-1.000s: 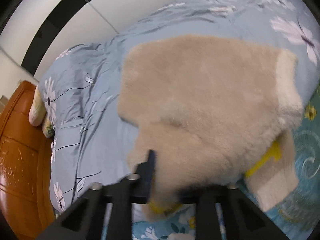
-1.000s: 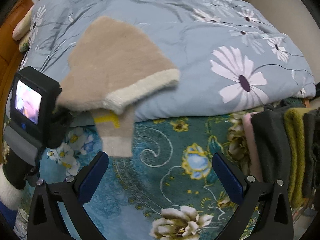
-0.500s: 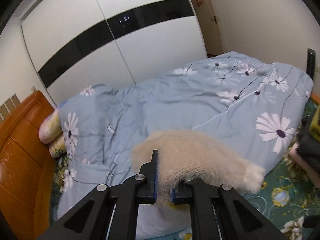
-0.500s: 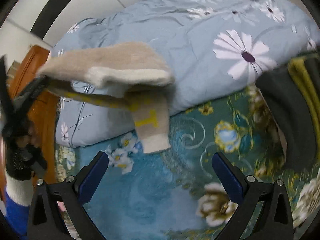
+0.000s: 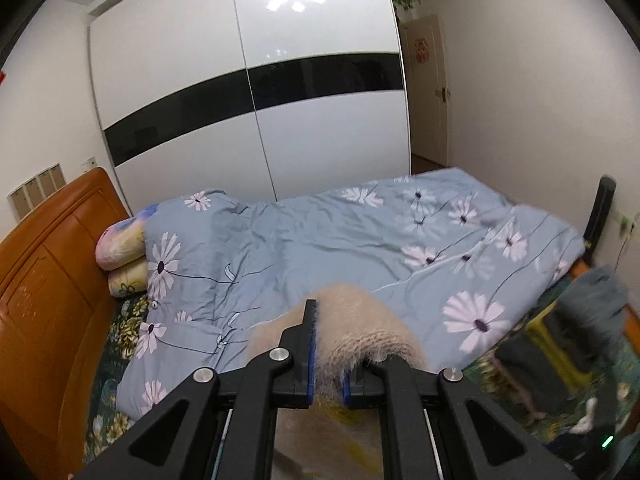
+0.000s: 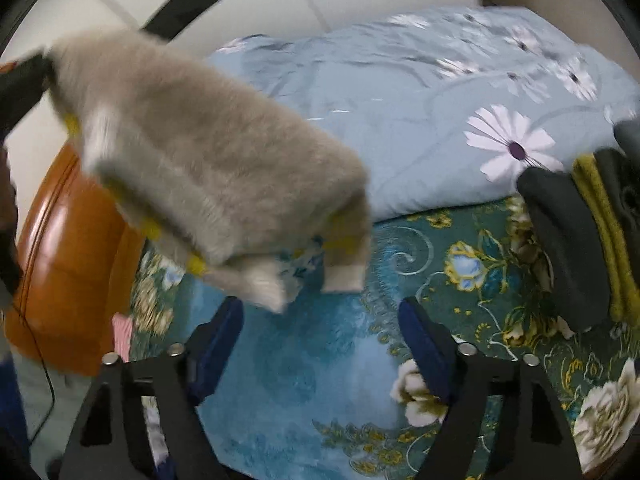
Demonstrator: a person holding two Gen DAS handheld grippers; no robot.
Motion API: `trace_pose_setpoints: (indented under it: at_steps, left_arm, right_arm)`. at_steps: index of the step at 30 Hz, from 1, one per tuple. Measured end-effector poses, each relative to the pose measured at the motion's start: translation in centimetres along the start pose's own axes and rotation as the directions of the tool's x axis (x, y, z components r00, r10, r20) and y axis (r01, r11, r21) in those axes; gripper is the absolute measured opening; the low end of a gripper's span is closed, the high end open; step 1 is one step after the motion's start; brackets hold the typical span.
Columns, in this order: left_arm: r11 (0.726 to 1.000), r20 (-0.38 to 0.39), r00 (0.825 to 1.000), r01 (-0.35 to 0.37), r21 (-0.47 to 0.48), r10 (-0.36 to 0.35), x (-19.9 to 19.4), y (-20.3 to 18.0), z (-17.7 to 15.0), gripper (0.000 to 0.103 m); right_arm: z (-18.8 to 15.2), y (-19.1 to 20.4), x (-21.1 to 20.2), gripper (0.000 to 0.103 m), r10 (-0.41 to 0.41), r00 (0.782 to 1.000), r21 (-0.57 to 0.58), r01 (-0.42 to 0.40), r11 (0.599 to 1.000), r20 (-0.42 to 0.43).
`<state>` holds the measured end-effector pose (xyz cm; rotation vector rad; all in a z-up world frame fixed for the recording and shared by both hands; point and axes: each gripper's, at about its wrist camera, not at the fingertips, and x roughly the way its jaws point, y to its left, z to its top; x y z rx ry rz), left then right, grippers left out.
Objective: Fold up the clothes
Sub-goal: 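Grasp the sweater with the right tool while the left tool holds it up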
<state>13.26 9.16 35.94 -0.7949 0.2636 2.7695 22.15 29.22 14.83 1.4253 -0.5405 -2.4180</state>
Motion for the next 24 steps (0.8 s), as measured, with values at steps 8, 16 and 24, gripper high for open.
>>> trace_pose_setpoints:
  at_steps: [8, 16, 24]
  left_arm:
    - [0.999, 0.080, 0.996, 0.049, -0.006, -0.049, -10.4, -5.3, 3.6, 0.009]
    - [0.990, 0.131, 0.982, 0.140, -0.023, -0.136, -17.3, -9.1, 6.7, 0.009]
    - [0.992, 0.099, 0.992, 0.088, -0.089, -0.079, -18.9, -7.5, 5.2, 0.009]
  right_arm:
    - [-3.9, 1.7, -6.0, 0.078, 0.059, 0.990, -0.152, -0.039, 0.988, 0.125]
    - [-6.1, 1.6, -10.1, 0.082, 0.024, 0.965, -0.233, 0.039, 0.972, 0.260]
    - [-4.7, 1.7, -12.4, 0.083, -0.071, 0.917, -0.187, 0.155, 0.970, 0.392]
